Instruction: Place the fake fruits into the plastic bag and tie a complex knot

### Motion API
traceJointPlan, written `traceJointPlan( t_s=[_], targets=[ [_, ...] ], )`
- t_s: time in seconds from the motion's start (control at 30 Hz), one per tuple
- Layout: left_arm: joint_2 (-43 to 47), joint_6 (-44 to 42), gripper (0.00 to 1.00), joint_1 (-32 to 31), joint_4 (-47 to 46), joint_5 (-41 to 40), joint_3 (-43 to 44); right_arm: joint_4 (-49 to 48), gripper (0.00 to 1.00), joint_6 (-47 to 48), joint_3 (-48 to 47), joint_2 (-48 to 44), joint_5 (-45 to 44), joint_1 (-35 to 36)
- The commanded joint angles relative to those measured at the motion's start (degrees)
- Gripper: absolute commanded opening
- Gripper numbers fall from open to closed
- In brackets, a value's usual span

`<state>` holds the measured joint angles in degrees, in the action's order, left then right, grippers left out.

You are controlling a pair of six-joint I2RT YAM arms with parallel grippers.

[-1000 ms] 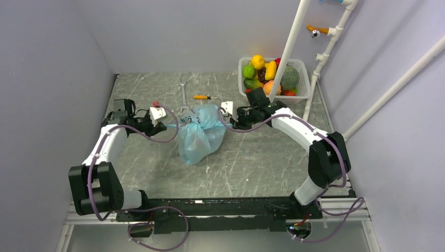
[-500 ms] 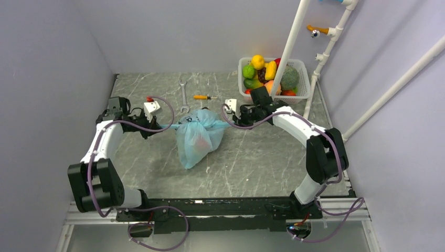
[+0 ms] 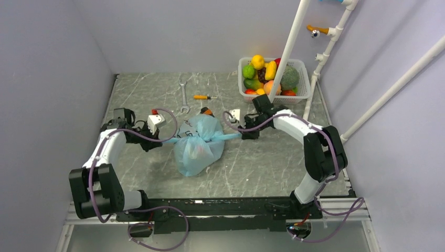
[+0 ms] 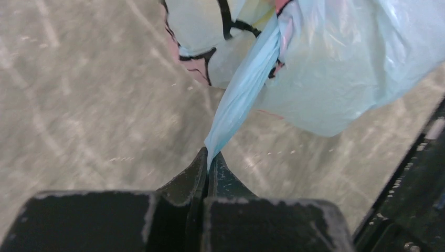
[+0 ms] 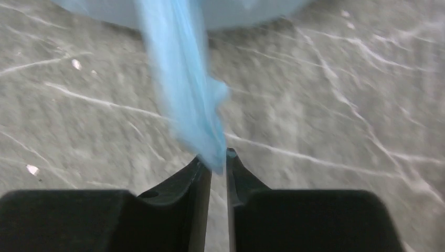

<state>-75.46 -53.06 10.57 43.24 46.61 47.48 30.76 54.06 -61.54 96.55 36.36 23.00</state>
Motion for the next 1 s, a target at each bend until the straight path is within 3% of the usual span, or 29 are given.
traceJointPlan(
  t_s=[0.0, 0.1, 0.2, 0.3, 0.4, 0.53, 0.63, 0.7, 0.83, 0.97],
  targets=[
    [4.9, 0.1, 0.00, -3.2, -0.6, -9.2, 3.4, 11.3, 0.30, -1.3, -8.3, 0.1, -8.1, -1.8],
    [6.6, 2.3, 0.00, -8.2, -3.6, -10.3, 2.8, 10.8, 0.64, -3.7, -10.7, -0.6, -8.0, 2.2],
    [5.6, 3.8, 0.00, -10.0, -4.2, -10.2, 3.7, 8.9, 0.80, -4.2, -10.4, -1.6, -10.4, 5.2],
    [4.5, 4.3, 0.00, -10.1, -4.2, -10.0, 4.7, 7.8, 0.83, -3.6, -10.1, -1.9, -12.0, 6.5],
    [4.2, 5.0, 0.00, -10.1, -5.2, -9.8, 4.9, 8.3, 0.72, -2.2, -10.4, 0.0, -12.3, 7.2],
    [3.2, 6.4, 0.00, -10.1, -6.1, -9.0, 5.0, 4.3, 0.46, -3.3, -10.4, 2.4, -13.4, 7.4],
    [2.2, 7.6, 0.00, -10.1, -6.3, -9.0, 4.9, 2.2, 0.33, -5.2, -10.7, 3.4, -14.0, 7.1],
    [1.6, 10.5, 0.00, -9.7, -6.9, -10.1, 5.2, 2.3, 0.00, -6.1, -10.4, 3.2, -14.2, 6.0],
    [1.4, 15.9, 0.00, -0.7, -4.6, -8.0, 9.2, 6.8, 0.00, -8.7, -11.7, 1.0, -14.7, 0.4],
    [3.6, 13.4, 0.00, 5.0, 2.9, -2.6, 15.1, 7.7, 0.00, -8.6, -10.1, -4.3, -15.0, -3.0]
  ],
)
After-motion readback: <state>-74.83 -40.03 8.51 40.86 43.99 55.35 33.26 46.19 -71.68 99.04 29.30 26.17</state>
